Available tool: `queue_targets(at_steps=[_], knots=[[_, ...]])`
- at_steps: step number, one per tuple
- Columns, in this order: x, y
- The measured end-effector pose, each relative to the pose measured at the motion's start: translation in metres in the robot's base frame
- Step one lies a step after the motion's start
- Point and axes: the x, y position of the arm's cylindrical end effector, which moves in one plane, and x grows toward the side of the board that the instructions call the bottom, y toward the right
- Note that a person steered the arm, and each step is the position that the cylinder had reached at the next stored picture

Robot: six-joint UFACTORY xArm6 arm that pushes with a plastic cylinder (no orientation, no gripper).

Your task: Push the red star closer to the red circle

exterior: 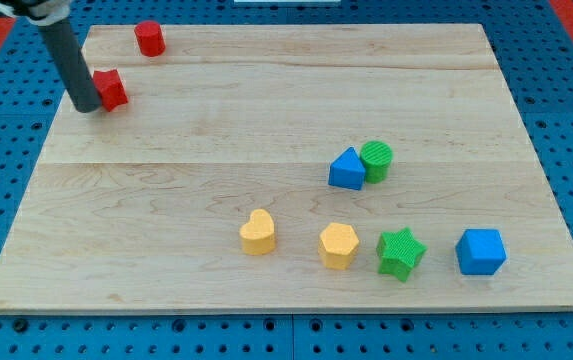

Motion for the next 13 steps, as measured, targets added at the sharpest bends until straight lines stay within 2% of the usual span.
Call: queue_targets(at_steps=[1,2,5,8,9,11,13], knots=[[-0.003,-0.014],[0.006,-0.004],[-0.001,0.024],[-0.046,0.048],[-0.051,0.068],[-0.065,0.068],[-0.057,0.065]])
